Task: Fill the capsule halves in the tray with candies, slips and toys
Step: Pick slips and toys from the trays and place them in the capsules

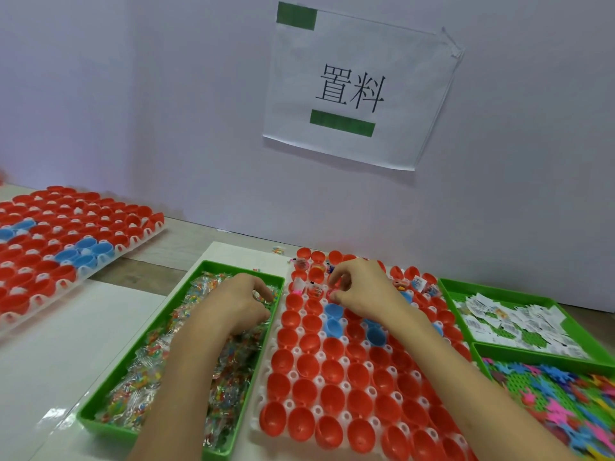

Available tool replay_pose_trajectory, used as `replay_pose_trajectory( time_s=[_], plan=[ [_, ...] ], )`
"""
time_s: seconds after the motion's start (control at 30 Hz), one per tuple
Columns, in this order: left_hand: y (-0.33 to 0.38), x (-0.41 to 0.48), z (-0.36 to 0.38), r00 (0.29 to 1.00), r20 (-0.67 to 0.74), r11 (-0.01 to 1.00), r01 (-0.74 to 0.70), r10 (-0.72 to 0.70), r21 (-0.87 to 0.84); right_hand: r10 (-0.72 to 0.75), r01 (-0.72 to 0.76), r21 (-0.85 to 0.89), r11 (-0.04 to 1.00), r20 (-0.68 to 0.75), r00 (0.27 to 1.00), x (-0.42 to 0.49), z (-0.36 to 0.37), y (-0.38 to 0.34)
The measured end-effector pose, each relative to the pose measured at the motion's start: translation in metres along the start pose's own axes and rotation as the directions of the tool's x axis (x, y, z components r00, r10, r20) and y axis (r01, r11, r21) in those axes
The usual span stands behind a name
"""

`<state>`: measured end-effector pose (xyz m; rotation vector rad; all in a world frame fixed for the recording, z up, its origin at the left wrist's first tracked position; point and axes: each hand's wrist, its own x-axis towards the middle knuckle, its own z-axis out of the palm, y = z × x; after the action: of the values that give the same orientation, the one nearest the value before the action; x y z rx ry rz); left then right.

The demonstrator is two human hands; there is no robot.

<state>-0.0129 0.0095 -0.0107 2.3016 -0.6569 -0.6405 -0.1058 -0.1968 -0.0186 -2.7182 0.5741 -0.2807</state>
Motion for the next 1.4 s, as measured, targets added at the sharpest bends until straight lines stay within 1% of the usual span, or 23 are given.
replay_pose_trajectory(
  time_s=[0.1,0.17,0.27,0.4,0.5,0.53,0.57,0.6,0.67,0.7,0.8,0.87,0.97,1.1,1.17,1.27,1.33,1.4],
  plan=[
    [0.000,0.000,0.001,1.000,0.002,1.000,0.001,-0.001,0.017,-0.020,0.021,0.018,1.000,-0.020,1.000,-0.004,0.000,0.000],
    [-0.002,0.001,0.003,1.000,0.004,1.000,-0.001,0.001,0.021,-0.034,0.037,0.060,0.997,-0.046,0.998,-0.008,-0.001,0.000],
    [-0.003,0.002,0.005,1.000,0.009,1.000,0.007,-0.007,0.024,-0.011,0.032,0.135,0.990,-0.157,0.988,-0.015,-0.010,0.008],
    [0.000,0.001,0.008,1.000,-0.018,0.998,0.014,-0.013,0.061,0.107,-0.050,0.178,0.983,-0.325,0.940,-0.028,-0.038,0.049],
    [0.001,0.001,0.011,0.998,-0.062,0.996,0.017,-0.011,0.091,0.281,-0.227,0.176,0.958,-0.402,0.872,-0.041,-0.060,0.101],
    [0.001,0.002,0.012,0.997,-0.078,0.996,0.021,-0.014,0.089,0.342,-0.308,0.149,0.940,-0.394,0.853,-0.046,-0.066,0.120],
    [0.001,0.002,0.012,0.996,-0.090,0.996,0.026,-0.018,0.084,0.399,-0.391,0.098,0.915,-0.350,0.847,-0.052,-0.072,0.140],
    [0.001,0.002,0.012,0.995,-0.099,0.996,0.030,-0.022,0.081,0.448,-0.460,0.024,0.888,-0.273,0.851,-0.058,-0.075,0.157],
    [0.002,0.003,0.013,0.992,-0.126,0.996,0.036,-0.025,0.084,0.510,-0.519,-0.091,0.850,-0.106,0.854,-0.071,-0.075,0.180],
    [0.002,0.004,0.012,0.989,-0.147,0.995,0.041,-0.027,0.087,0.510,-0.515,-0.089,0.852,-0.075,0.857,-0.076,-0.074,0.187],
    [0.002,0.005,0.011,0.978,-0.203,0.994,0.063,-0.044,0.088,0.477,-0.483,-0.021,0.875,-0.127,0.870,-0.082,-0.071,0.193],
    [0.002,0.004,0.008,0.975,-0.219,0.993,0.068,-0.045,0.098,0.480,-0.486,-0.003,0.874,-0.151,0.864,-0.081,-0.068,0.195],
    [0.001,0.001,0.002,0.972,-0.233,0.994,0.061,-0.038,0.090,0.489,-0.498,-0.013,0.867,-0.173,0.855,-0.079,-0.065,0.192],
    [0.001,-0.002,-0.003,0.963,-0.268,0.998,0.053,-0.042,0.036,0.466,-0.497,-0.051,0.866,-0.276,0.841,-0.079,-0.062,0.190],
    [0.002,-0.003,-0.002,0.961,-0.275,0.999,0.048,-0.041,0.022,0.455,-0.493,-0.108,0.863,-0.260,0.852,-0.080,-0.060,0.190],
    [0.001,-0.002,0.001,0.953,-0.302,0.999,0.032,-0.026,0.014,0.472,-0.500,-0.113,0.859,-0.207,0.857,-0.081,-0.062,0.188],
    [0.003,0.000,0.002,0.935,-0.354,0.999,-0.021,0.007,-0.037,0.477,-0.502,-0.103,0.859,-0.199,0.856,-0.081,-0.064,0.187],
    [0.008,0.001,0.001,0.907,-0.419,0.990,-0.096,0.045,-0.101,0.465,-0.498,-0.138,0.856,-0.216,0.858,-0.081,-0.063,0.185]
  ],
)
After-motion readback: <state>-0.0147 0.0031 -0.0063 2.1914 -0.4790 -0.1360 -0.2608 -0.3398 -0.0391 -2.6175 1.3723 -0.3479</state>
